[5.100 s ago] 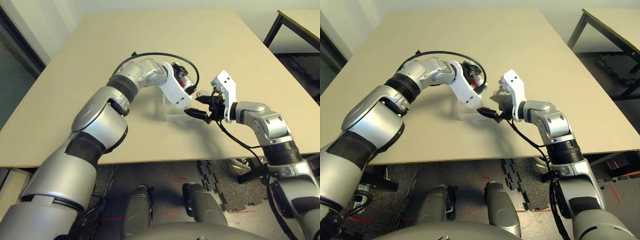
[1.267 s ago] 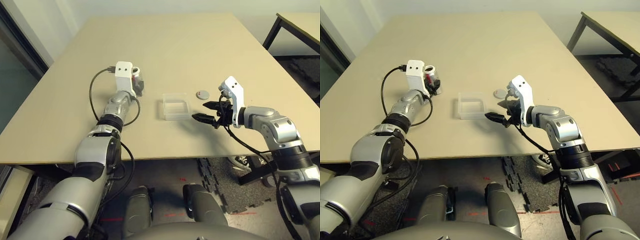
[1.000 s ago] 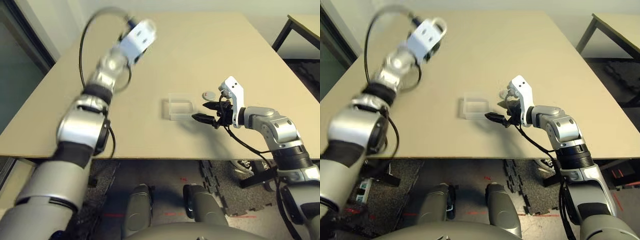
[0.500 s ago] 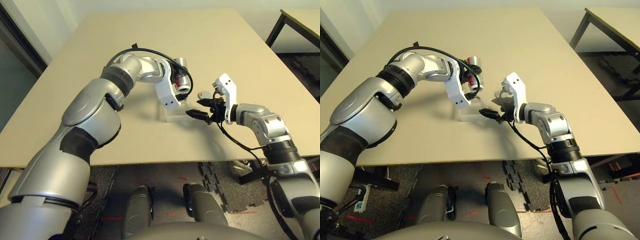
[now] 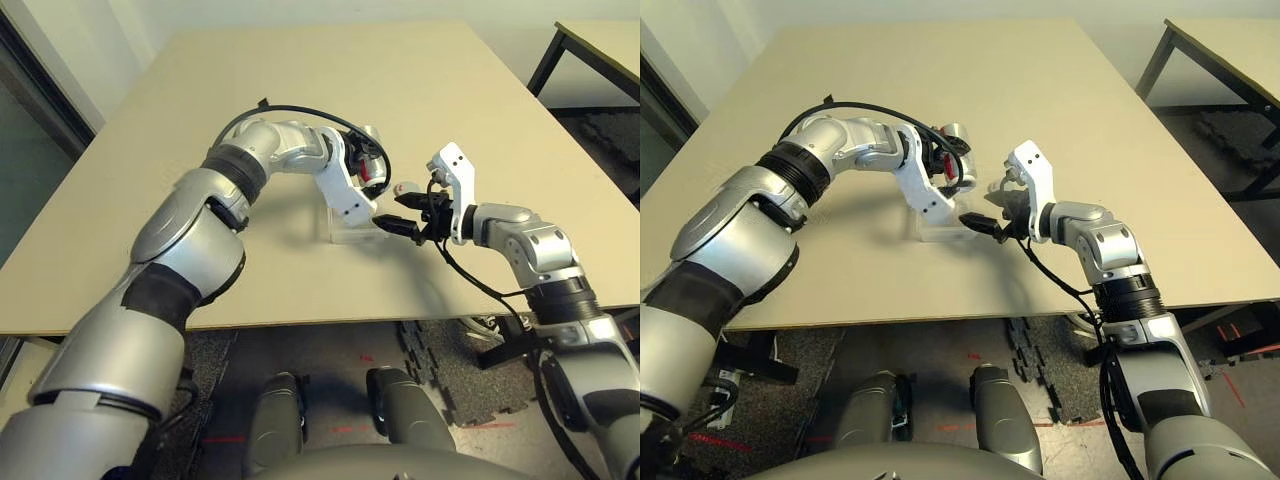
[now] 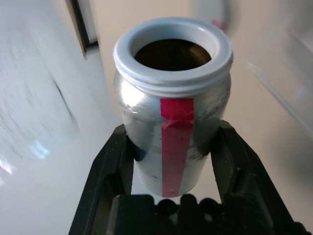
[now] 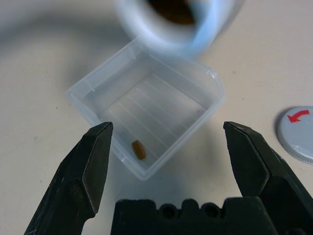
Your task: Pour the medicine from the bottle into the box.
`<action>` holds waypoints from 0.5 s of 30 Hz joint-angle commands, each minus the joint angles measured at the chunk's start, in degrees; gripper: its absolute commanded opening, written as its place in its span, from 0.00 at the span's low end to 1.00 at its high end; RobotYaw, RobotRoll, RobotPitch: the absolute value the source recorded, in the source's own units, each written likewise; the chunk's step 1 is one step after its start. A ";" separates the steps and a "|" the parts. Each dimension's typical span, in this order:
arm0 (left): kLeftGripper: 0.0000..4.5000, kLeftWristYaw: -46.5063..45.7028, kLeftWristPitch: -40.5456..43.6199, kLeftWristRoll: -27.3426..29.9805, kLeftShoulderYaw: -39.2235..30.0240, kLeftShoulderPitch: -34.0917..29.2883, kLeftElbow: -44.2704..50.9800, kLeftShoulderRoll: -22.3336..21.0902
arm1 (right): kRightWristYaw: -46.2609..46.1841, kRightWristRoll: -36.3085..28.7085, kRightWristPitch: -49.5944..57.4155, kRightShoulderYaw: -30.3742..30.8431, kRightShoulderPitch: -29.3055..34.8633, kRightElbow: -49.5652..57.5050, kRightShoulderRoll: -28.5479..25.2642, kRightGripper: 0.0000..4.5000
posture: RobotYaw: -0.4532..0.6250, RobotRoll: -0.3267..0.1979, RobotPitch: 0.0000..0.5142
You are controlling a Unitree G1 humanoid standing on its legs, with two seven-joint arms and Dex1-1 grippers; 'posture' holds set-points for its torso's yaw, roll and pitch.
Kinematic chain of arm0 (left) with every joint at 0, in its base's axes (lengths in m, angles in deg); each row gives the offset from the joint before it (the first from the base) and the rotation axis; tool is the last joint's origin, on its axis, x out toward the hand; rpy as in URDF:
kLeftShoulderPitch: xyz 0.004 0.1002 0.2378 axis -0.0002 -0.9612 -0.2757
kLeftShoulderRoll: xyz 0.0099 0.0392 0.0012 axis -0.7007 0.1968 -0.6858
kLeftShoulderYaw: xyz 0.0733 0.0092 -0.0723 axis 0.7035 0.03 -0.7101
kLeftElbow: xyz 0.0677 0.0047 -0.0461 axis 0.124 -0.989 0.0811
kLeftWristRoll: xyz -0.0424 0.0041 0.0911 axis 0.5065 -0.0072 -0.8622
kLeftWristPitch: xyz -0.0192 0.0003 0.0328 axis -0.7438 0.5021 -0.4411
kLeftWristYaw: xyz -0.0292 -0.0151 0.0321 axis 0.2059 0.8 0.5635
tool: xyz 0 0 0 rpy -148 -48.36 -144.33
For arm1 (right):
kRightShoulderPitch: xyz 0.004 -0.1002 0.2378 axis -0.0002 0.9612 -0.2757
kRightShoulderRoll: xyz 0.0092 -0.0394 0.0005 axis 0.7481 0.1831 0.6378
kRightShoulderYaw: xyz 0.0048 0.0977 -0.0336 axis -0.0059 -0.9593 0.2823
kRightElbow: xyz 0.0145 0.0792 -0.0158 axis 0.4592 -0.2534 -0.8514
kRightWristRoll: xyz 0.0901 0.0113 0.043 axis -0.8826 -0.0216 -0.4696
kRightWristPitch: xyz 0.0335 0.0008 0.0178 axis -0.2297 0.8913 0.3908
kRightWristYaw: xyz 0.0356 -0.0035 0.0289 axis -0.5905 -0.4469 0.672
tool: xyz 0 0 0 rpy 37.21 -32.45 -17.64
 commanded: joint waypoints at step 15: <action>0.53 -10.92 45.91 41.01 -42.75 -28.78 28.76 2.25 | 1.22 0.64 -0.12 -0.64 -1.99 -2.90 -1.98 1.00 | 0.35 0.62 0.15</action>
